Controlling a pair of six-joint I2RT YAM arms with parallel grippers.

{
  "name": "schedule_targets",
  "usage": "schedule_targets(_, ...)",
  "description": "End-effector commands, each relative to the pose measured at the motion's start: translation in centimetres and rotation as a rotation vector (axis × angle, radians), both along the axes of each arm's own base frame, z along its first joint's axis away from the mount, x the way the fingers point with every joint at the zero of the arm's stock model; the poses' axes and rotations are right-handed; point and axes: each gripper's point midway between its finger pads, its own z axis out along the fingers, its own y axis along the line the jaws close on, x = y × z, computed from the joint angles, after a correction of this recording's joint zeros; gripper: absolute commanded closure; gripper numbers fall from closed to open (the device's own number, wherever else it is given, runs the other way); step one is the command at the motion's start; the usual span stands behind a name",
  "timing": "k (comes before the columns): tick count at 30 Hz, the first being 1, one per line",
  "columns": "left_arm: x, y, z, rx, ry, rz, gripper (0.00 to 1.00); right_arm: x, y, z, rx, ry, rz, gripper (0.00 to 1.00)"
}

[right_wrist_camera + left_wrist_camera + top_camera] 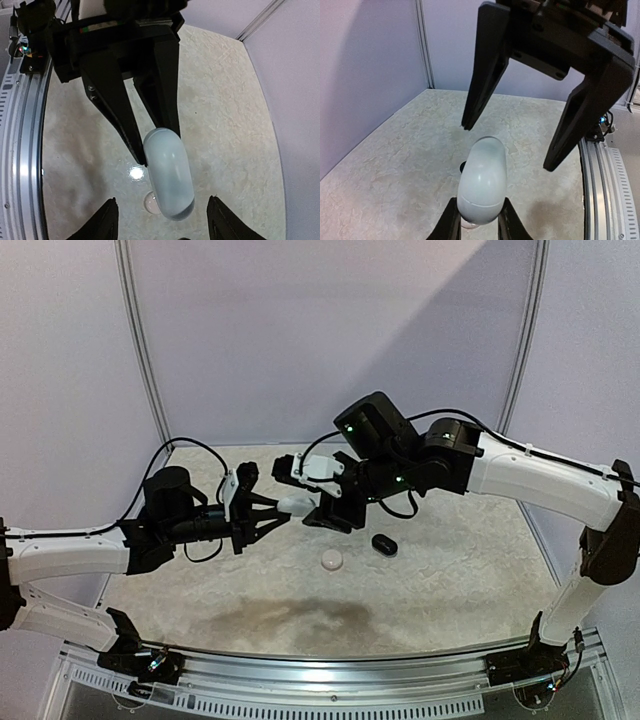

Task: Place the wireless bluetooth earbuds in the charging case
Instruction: Pass from the left arm to the right, then place the charging case with the earbuds at the center of the board.

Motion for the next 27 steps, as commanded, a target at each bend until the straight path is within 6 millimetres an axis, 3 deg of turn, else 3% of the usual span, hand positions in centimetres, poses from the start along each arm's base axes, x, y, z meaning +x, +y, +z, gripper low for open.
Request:
schedule_targets(1,-0.7,0.0,0.4,-0.026,0.009,-0.026,1.00,0.3,1.5,-0.5,0.019,0.037,0.040,0.40)
schedule_targets(4,-1.0,-0.2,0.5,-0.033,0.001,-0.047,1.00,0.7,1.9,-1.1,0.004,0.038,0.033,0.39)
schedule_targets(6,-1.0,-0.2,0.5,-0.033,0.000,-0.049,1.00,0.9,2.1,-1.1,0.008,0.037,0.035,0.45)
schedule_targets(12,-1.0,-0.1,0.5,-0.034,-0.002,-0.039,1.00,0.8,2.2,-1.1,0.003,0.057,0.049,1.00)
schedule_targets(14,-0.6,0.2,0.3,-0.035,0.006,-0.012,0.97,1.0,1.9,-1.1,-0.001,0.067,0.043,1.00)
schedule_targets(15,-0.2,0.3,0.4,-0.041,0.007,0.016,0.71,1.5,1.6,-1.2,-0.002,0.076,0.027,1.00)
schedule_targets(16,0.2,0.6,0.3,-0.047,0.009,0.049,0.18,2.1,1.2,-1.2,0.000,0.085,0.006,1.00)
schedule_targets(17,0.4,0.7,0.4,-0.051,-0.003,0.057,0.03,2.9,0.7,-1.4,0.004,0.106,-0.025,1.00)
schedule_targets(22,0.3,0.7,0.4,-0.038,-0.034,0.051,0.01,8.7,-3.1,-3.8,0.028,0.343,-0.272,1.00)
schedule_targets(27,0.4,0.8,0.3,-0.033,-0.038,0.063,0.01,11.6,-4.2,-9.5,-0.027,0.654,-0.433,0.98)
